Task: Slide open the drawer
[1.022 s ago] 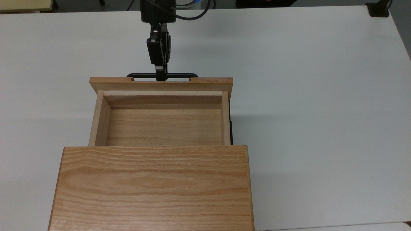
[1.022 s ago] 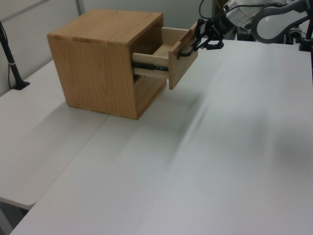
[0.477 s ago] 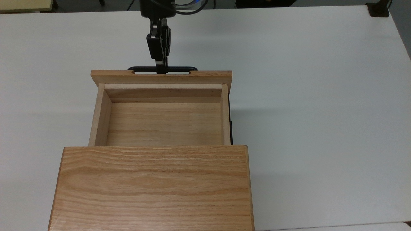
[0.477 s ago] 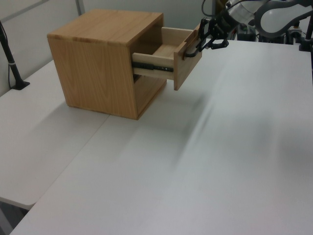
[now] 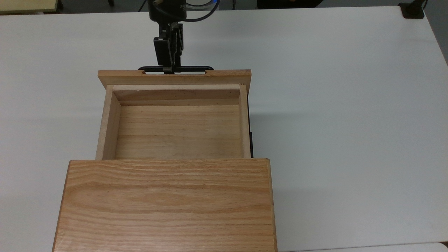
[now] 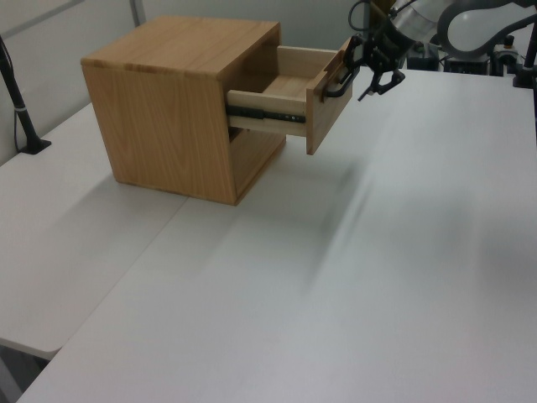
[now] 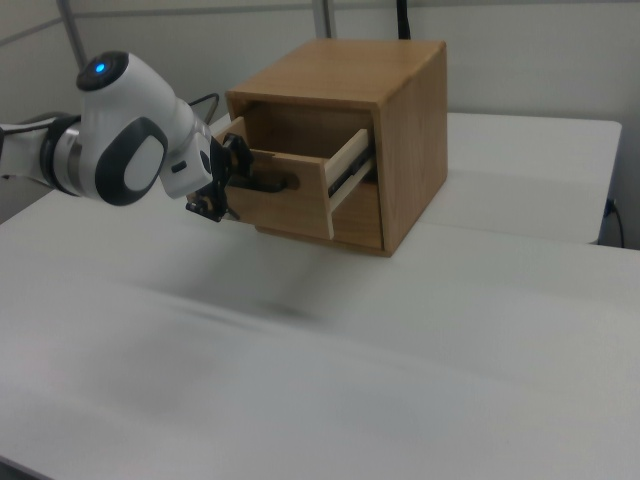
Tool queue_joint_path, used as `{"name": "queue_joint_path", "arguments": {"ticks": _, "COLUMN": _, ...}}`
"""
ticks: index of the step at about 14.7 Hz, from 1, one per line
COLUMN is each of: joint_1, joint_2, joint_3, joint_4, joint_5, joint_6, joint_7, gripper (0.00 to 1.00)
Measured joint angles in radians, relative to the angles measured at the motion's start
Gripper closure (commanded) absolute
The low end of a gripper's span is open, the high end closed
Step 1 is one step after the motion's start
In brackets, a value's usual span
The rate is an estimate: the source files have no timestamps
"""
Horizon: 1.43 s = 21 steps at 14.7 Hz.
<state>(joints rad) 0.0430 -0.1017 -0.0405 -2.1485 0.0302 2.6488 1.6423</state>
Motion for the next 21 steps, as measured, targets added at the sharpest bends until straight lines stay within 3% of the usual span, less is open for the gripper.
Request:
{"name": "queue_joint_path", "arguments": {"ticks": 5, "joint_1": -0.001, "joint_2": -0.028, "joint_3": -0.010, "joint_4": 0.142, "joint_5": 0.000, "joint_6": -0.294, "joint_7": 0.002, "gripper": 0.00}}
{"name": "queue_joint_path", "arguments": {"ticks": 10, "joint_1": 0.000, "joint_2": -0.035, "joint_3": -0.011, "joint_4": 0.234, "joint_5": 0.000, "joint_6": -0.480, "joint_7": -0.052, "gripper": 0.00}}
{"name": "queue_joint_path", "arguments": {"ticks": 15, "joint_1": 0.017, "joint_2": -0.037, "joint_3": -0.008, "joint_4": 0.380, "joint_5": -0.001, "joint_6": -0.803, "joint_7": -0.460, "gripper": 0.00}}
{"name": "queue_joint_path", "arguments": {"ticks": 21, "joint_1": 0.063, "joint_2": -0.037, "joint_3": -0.002, "joint_4": 0.442, "joint_5": -0.002, "joint_6": -0.920, "joint_7": -0.876, "gripper": 0.00}}
